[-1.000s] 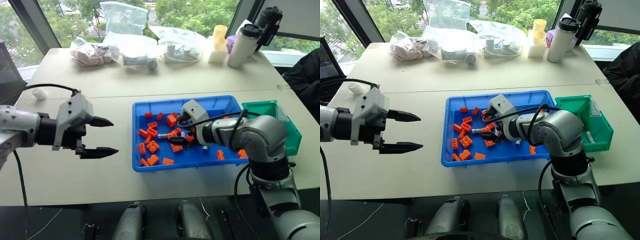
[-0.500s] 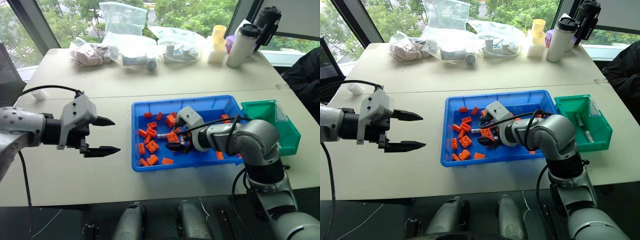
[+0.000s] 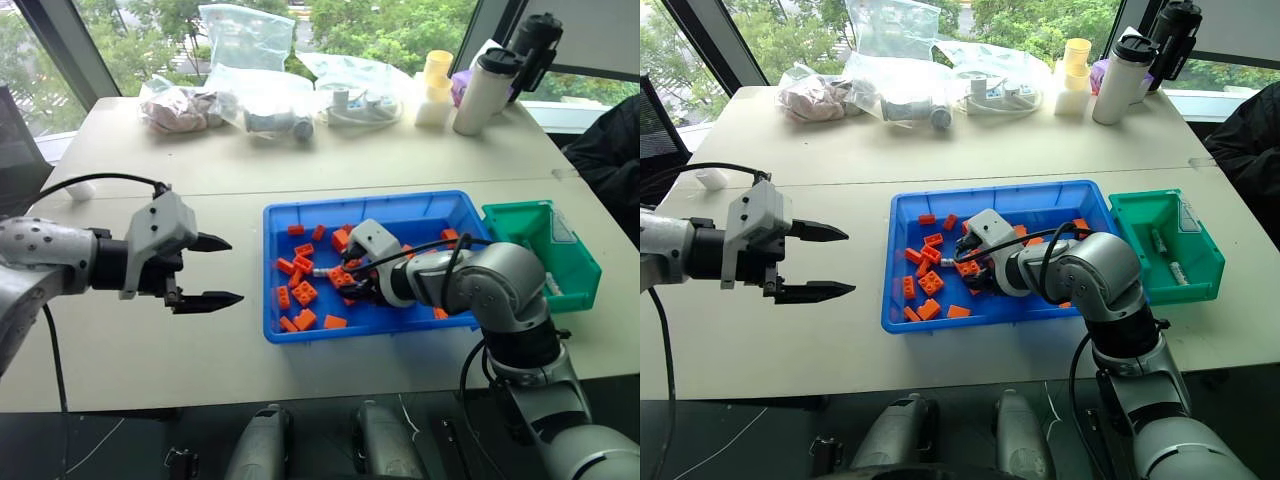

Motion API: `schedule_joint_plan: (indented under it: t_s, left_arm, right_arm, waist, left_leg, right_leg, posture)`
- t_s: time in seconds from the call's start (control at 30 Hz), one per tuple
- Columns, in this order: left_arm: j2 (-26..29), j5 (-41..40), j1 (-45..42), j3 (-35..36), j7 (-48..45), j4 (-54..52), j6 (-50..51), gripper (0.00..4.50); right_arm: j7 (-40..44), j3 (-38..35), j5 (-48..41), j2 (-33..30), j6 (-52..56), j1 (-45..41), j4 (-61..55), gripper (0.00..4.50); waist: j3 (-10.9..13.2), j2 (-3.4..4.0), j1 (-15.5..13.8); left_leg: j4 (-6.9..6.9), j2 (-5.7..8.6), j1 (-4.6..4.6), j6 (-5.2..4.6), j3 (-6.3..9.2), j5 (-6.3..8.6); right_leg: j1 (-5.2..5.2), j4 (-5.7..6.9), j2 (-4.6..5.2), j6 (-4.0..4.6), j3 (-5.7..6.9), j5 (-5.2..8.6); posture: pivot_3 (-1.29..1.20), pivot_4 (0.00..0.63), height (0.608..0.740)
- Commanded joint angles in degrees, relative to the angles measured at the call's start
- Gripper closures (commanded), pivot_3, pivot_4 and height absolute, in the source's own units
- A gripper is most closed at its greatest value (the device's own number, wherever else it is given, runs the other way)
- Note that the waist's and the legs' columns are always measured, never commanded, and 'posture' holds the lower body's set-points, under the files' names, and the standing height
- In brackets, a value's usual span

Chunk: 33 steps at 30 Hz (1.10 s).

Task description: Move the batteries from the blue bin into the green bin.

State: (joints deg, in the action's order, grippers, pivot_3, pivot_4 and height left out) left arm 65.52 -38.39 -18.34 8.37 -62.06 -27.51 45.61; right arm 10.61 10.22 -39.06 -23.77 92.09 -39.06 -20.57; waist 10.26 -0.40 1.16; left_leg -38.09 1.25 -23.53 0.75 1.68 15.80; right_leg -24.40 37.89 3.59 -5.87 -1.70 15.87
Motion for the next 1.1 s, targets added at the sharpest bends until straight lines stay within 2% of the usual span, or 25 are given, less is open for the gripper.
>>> schedule_joint_plan:
  t_s: [0.03,0.23,0.37,0.57,0.73,0.83,1.0,1.03,1.1]
  left_arm:
    - [-0.05,0.57,-1.18,-0.08,-0.24,0.03,-1.21,0.00]
    - [-0.51,1.10,-2.08,-0.99,-0.43,0.58,-1.38,0.00]
    - [-0.80,1.30,-2.34,-1.09,-0.42,0.66,-1.32,0.00]
    - [-0.78,1.26,-2.28,-0.69,-0.42,0.48,-0.88,0.00]
    - [-0.36,0.95,-2.54,-0.08,-0.87,0.75,-0.51,0.00]
    - [-1.47,0.68,-4.32,-1.36,-0.88,1.16,-0.55,0.00]
    - [-3.53,1.69,-6.75,-4.12,-1.05,2.35,-1.13,0.00]
    - [-4.00,1.81,-7.11,-4.50,-1.02,2.59,-1.16,0.00]
    - [-4.58,2.45,-7.70,-5.39,-0.90,2.82,-1.36,0.00]
  right_arm:
    - [0.25,-1.66,-0.71,0.26,0.41,-0.50,-1.82,2.23]
    - [0.17,-1.39,-0.69,1.25,0.41,0.45,-1.41,2.23]
    - [0.27,-0.95,0.48,1.88,0.41,0.32,-0.76,3.48]
    - [1.16,-2.11,-1.41,-0.36,0.41,-1.51,-2.88,3.49]
    - [2.70,-11.07,-8.73,-7.68,0.41,-8.54,-2.67,3.49]
    - [3.80,-12.97,-3.93,-15.20,-0.41,-9.27,0.23,3.49]
    - [8.22,-8.46,0.99,-21.45,-8.52,-5.07,3.92,3.49]
    - [9.61,-7.49,1.73,-22.28,-10.28,-4.39,4.49,2.46]
    - [12.21,-5.12,3.55,-23.71,-13.70,-3.51,5.71,1.61]
  waist:
    - [0.00,0.00,0.00]
    - [0.00,0.00,0.00]
    - [0.00,0.00,0.01]
    - [0.00,0.00,0.00]
    - [0.02,0.03,-0.07]
    - [-0.01,-0.02,-0.44]
    - [-0.03,-0.06,-0.07]
    - [-0.03,-0.05,0.12]
    - [-0.02,-0.04,0.41]
  left_leg:
    - [0.00,0.00,0.00,0.00,0.00,0.00]
    - [0.00,0.00,0.00,0.00,0.00,0.00]
    - [0.00,0.00,0.01,0.00,0.00,0.00]
    - [0.00,0.00,0.02,0.00,0.00,0.00]
    - [-0.02,0.02,0.01,0.00,-0.02,0.00]
    - [-0.01,0.01,0.02,0.00,0.03,0.00]
    - [-0.01,0.02,0.02,-0.01,-0.01,0.00]
    - [-0.01,0.01,0.03,-0.01,-0.02,0.00]
    - [0.00,-0.04,0.02,-0.01,-0.04,0.00]
  right_leg:
    - [0.00,0.00,0.00,0.00,0.00,0.00]
    - [0.00,0.00,0.00,0.00,0.00,0.00]
    - [0.00,0.01,-0.01,0.00,0.00,0.00]
    - [0.00,0.02,0.00,0.00,0.00,0.00]
    - [0.00,0.02,0.02,0.00,0.00,0.00]
    - [0.03,0.00,0.01,0.00,0.04,0.00]
    - [0.10,-0.05,0.02,0.00,0.04,0.00]
    - [0.07,-0.02,0.00,0.00,0.02,0.00]
    - [0.00,0.03,-0.05,0.00,-0.01,0.00]
  posture:
    - [0.00,0.150,0.740]
    - [0.00,0.150,0.740]
    - [0.00,0.150,0.740]
    - [0.00,0.150,0.740]
    - [0.00,0.150,0.740]
    - [0.00,0.150,0.740]
    - [0.00,0.150,0.740]
    - [0.00,0.150,0.740]
    - [0.00,0.150,0.740]
